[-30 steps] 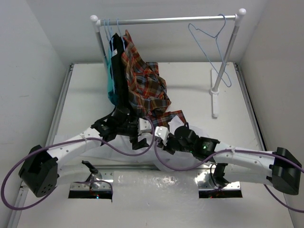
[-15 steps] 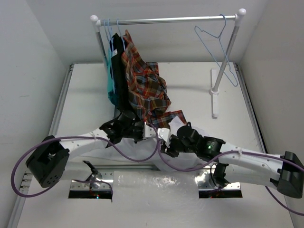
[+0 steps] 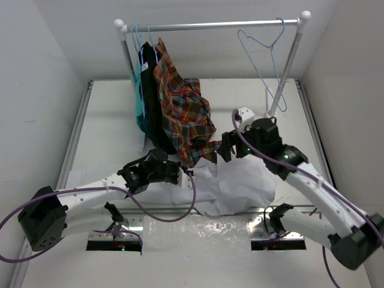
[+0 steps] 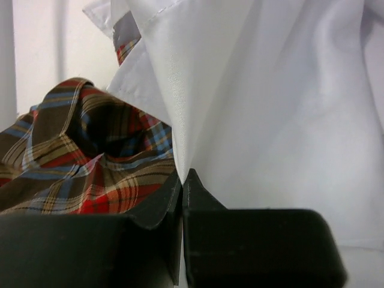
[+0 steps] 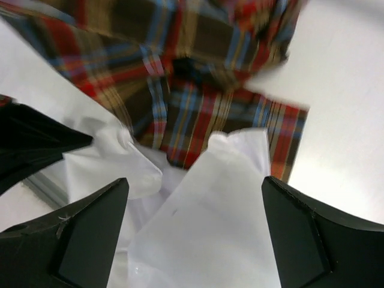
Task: Place the shirt on the hanger
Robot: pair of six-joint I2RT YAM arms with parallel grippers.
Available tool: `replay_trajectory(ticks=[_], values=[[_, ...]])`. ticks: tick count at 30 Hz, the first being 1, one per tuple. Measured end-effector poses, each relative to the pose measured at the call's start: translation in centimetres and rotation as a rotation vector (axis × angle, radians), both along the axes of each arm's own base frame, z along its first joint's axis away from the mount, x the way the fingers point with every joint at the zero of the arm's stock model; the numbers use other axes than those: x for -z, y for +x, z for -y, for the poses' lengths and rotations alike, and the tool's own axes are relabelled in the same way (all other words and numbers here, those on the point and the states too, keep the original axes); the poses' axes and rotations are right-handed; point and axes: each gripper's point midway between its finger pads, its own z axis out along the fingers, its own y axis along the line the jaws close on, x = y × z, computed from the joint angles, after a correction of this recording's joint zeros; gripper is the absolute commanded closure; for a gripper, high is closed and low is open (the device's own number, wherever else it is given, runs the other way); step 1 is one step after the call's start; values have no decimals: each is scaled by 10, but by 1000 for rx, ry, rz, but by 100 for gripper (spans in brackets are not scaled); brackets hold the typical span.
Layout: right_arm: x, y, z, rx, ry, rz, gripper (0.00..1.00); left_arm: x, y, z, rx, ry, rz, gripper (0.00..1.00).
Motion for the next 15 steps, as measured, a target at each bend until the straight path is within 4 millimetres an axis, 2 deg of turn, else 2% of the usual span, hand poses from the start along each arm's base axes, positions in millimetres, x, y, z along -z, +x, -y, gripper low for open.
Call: replay_trajectory(ticks=[3, 6, 9, 15], values=[[38, 7, 1, 62, -31, -171, 7, 2, 2, -3, 0, 29, 37, 100], [74, 7, 14, 149, -66, -327, 6, 4, -2, -5, 10, 45, 56, 100], [92, 9, 16, 192, -67, -407, 6, 4, -3, -5, 11, 49, 61, 100], [107, 7, -6, 171, -65, -443, 9, 4, -1, -6, -2, 51, 64, 100]])
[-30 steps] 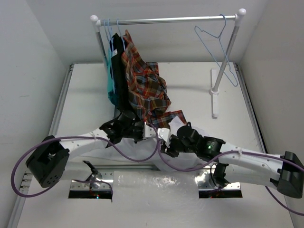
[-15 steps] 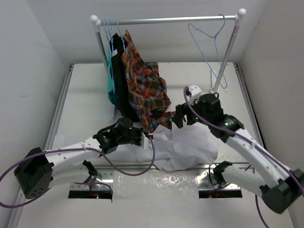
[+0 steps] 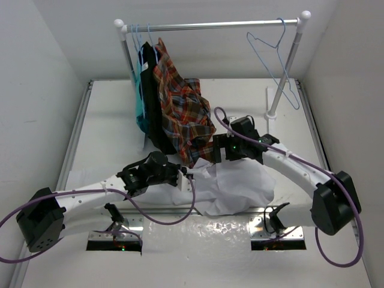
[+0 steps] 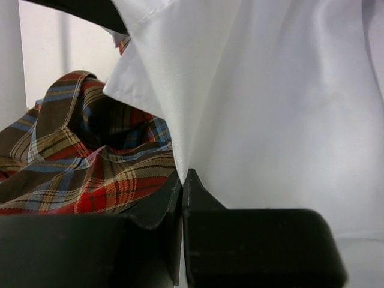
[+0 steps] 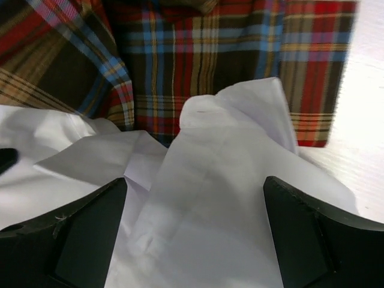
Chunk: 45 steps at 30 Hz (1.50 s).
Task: Place the shirt on the hanger
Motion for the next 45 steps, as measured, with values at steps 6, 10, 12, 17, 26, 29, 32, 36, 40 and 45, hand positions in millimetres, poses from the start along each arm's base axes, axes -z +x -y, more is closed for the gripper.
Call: replay_trajectory(ticks=[6, 10, 12, 17, 26, 29, 32, 36, 40, 45], values=[[59, -26, 13, -31, -100, -81, 85, -5, 7, -1, -66, -30, -6, 100], [62, -26, 33, 18, -150, -63, 100, -10, 14, -5, -150, -63, -23, 100], [40, -12, 34, 21, -152, 24, 100, -20, 19, -5, -187, -93, -19, 100], [-85, 47, 27, 36, -110, 409, 100, -90, 48, 3, -286, -247, 98, 100], [-109, 7, 33, -10, 59, 726, 100, -137, 24, 0, -92, -265, 271, 45], [-21, -32, 24, -104, -7, 549, 100, -73, -5, -11, 28, -101, 175, 30], [43, -74, 31, -185, -101, 399, 100, -17, -27, -26, 88, 61, 26, 33], [48, -77, 42, -132, -110, 401, 100, -9, -32, -22, 40, 94, -138, 42], [46, -76, 43, -109, -99, 405, 100, -66, -6, 25, -47, -90, -235, 42], [48, -79, 48, -71, -81, 410, 100, -108, 8, 73, -136, -325, -418, 40]])
